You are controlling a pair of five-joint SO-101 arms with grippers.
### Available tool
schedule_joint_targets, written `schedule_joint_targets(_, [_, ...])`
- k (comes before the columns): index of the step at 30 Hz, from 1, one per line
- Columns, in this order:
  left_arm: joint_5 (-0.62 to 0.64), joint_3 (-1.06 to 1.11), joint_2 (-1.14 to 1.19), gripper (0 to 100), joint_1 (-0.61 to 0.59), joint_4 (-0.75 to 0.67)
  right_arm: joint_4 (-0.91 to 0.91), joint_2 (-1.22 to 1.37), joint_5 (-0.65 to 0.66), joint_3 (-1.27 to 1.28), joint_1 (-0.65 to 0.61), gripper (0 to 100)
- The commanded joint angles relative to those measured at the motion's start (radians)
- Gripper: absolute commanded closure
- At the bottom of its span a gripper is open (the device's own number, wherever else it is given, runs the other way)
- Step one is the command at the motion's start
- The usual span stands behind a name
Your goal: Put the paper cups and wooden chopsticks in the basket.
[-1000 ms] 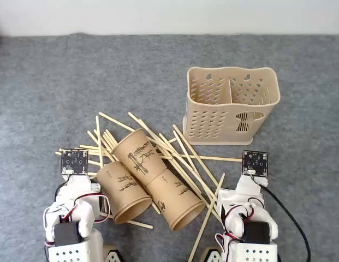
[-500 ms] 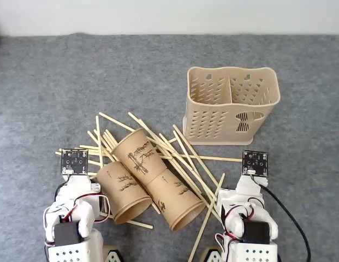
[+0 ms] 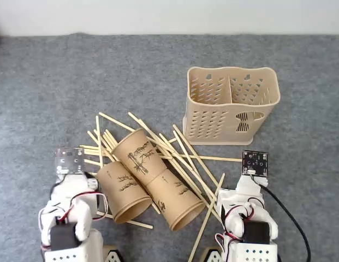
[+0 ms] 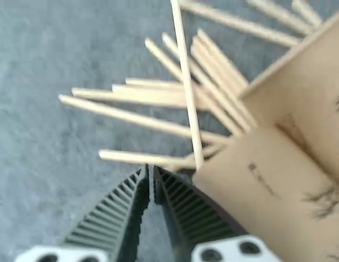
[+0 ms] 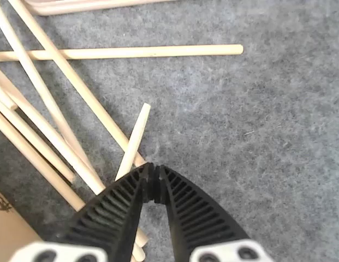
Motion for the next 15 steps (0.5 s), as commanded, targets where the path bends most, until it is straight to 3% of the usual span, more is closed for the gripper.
schedule_joint_targets(1, [-0.009,-0.170,-0.014,98,-0.008,0.028,0.002,-0.007,-0.005,0.023,0.002,99.0])
schedule_joint_targets(12, [-0.009,-0.429,-0.014,98,-0.008,-0.046,0.008,-0.005,0.014,-0.023,0.015,99.0])
schedule_joint_targets(15, [-0.011,-0.503,-0.014,98,-0.009,-0.043,-0.002,-0.007,0.230,-0.124,0.019,99.0])
